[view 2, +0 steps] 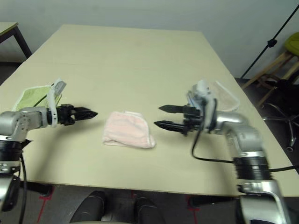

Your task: Fold the towel and set it aside.

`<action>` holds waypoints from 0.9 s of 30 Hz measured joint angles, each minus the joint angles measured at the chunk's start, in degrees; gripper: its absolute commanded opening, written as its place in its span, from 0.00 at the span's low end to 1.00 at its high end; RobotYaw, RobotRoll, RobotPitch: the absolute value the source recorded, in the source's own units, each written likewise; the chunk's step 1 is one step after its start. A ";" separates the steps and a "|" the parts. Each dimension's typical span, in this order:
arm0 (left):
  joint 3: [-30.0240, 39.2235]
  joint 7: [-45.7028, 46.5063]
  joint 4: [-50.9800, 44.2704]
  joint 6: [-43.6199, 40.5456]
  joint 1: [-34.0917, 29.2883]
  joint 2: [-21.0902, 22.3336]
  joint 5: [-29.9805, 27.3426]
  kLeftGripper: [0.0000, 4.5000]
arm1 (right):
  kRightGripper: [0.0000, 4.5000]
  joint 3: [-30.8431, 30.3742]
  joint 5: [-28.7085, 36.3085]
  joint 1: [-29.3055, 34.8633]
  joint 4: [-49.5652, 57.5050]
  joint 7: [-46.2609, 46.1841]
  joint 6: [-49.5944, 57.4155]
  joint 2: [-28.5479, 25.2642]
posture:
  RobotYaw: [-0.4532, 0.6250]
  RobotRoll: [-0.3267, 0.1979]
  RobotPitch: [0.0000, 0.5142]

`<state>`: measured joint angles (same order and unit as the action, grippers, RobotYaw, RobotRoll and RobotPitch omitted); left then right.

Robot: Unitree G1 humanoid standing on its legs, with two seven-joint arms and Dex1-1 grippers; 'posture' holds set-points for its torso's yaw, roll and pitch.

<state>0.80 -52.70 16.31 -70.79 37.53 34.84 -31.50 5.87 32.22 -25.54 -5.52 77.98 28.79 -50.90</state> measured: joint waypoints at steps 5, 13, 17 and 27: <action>-1.89 -1.65 9.26 -0.96 4.49 -3.52 -0.21 0.99 | 1.00 1.91 0.73 0.81 0.85 1.33 0.56 -2.69 | 0.49 0.62 0.24; -4.68 -4.10 23.19 -2.40 13.69 -11.90 0.62 0.99 | 1.00 3.70 2.00 5.83 7.19 0.67 2.55 -4.09 | 0.44 0.62 0.26; -4.41 -4.50 24.84 -4.97 13.95 -14.42 0.05 0.99 | 1.00 4.93 2.98 7.21 9.06 -0.74 3.34 -4.19 | 0.42 0.62 0.27; -3.44 -1.63 24.34 -9.02 11.73 -17.96 -0.28 0.55 | 1.00 6.61 3.85 9.41 11.35 -2.28 3.82 -4.37 | 0.41 0.62 0.26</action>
<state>-2.64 -54.33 40.66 -79.81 49.26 16.89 -31.79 12.47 36.07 -16.13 5.84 75.70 32.61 -55.27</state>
